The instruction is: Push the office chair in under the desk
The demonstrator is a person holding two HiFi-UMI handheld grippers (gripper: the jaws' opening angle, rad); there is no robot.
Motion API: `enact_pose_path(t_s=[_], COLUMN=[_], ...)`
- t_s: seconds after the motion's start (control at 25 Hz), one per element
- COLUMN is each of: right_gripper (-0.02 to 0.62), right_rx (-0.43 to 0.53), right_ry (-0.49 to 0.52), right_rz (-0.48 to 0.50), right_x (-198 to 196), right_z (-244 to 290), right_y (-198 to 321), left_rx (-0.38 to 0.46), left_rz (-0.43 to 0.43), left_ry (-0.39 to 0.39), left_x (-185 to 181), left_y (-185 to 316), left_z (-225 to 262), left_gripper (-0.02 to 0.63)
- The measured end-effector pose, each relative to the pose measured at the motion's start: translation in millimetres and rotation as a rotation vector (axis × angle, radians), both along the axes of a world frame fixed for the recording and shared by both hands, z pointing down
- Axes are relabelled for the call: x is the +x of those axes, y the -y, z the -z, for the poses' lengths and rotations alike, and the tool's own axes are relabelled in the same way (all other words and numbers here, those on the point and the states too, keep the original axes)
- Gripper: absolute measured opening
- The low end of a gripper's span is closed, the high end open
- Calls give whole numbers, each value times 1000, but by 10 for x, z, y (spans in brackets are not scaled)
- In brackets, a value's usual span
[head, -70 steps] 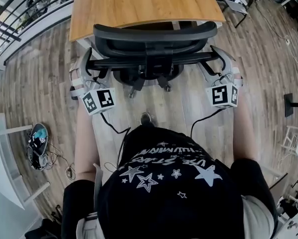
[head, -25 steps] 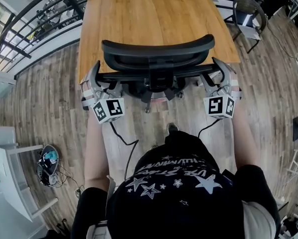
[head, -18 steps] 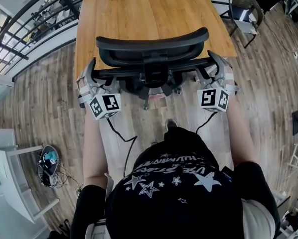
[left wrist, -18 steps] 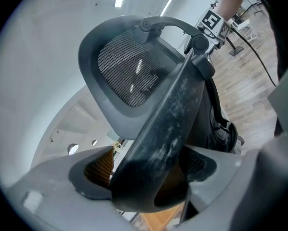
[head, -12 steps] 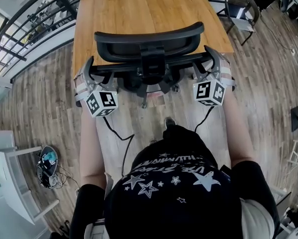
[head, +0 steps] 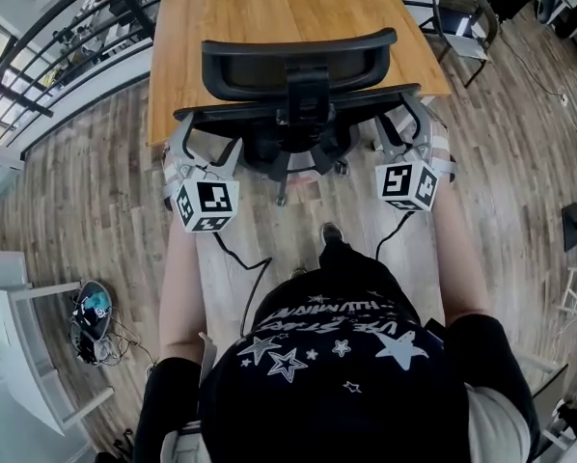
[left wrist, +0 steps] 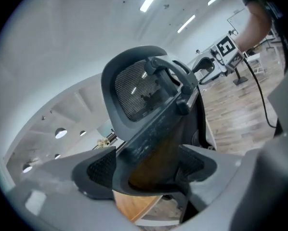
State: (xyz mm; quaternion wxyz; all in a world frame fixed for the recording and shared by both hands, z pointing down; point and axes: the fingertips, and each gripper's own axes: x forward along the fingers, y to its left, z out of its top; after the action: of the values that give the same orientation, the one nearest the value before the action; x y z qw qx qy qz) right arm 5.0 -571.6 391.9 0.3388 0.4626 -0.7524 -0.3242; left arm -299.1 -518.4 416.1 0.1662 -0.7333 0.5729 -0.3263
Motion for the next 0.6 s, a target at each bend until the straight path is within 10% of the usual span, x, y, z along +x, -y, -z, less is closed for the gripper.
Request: enact_pose_path(t_s=[0.6], right_gripper=[178], right_rx=[5], right_ry=[107], right_rz=[-52], right_x=[-34], right_z=[120], right_y=[-891], left_rx=[58], left_rz=[-54], left_ry=[-158], left_x=[220], left_y=[-825], left_z=[18], left_gripper=[276])
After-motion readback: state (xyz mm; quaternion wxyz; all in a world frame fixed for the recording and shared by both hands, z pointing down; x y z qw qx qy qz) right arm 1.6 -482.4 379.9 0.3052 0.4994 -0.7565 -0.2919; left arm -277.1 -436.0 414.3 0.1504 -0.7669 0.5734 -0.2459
